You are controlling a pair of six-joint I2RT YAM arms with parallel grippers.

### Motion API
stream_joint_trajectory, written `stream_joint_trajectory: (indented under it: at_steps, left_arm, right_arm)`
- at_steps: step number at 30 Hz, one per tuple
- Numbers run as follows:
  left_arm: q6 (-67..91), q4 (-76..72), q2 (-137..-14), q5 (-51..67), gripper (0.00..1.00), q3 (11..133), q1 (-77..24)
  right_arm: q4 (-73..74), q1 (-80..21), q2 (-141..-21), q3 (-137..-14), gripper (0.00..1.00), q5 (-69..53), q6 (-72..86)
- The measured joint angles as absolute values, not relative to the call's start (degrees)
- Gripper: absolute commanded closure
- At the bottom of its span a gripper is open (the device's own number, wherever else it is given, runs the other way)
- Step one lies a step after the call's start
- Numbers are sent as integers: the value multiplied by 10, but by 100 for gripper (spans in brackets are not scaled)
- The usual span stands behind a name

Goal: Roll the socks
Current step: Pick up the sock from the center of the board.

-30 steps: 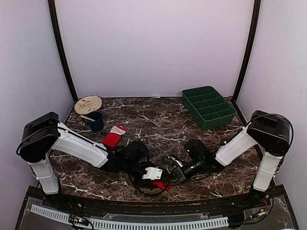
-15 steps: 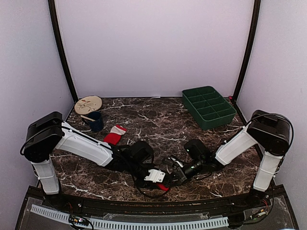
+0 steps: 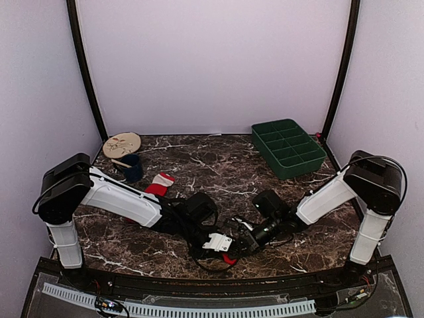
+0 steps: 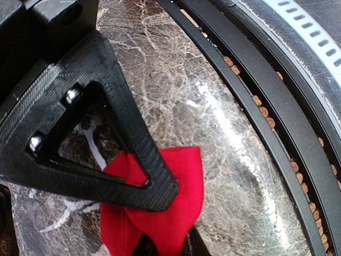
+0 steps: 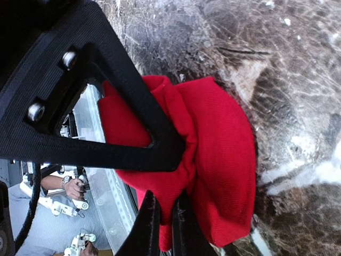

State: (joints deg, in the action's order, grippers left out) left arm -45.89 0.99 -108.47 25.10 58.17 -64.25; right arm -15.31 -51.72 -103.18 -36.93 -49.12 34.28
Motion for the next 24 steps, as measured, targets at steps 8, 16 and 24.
stream_joint_trajectory:
  at_steps: [8, 16, 24]
  left_arm:
    - [-459, 18, -1089, 258, 100, 589, -642]
    - [-441, 34, -1096, 300, 100, 598, -632]
    - [-377, 50, -1097, 362, 100, 595, -585]
  right_arm:
    - [-97, -517, -1015, -385, 71, -467, 314]
    - [-69, -512, -950, -382, 65, -413, 304]
    - [-23, -505, -867, -367, 64, -340, 302]
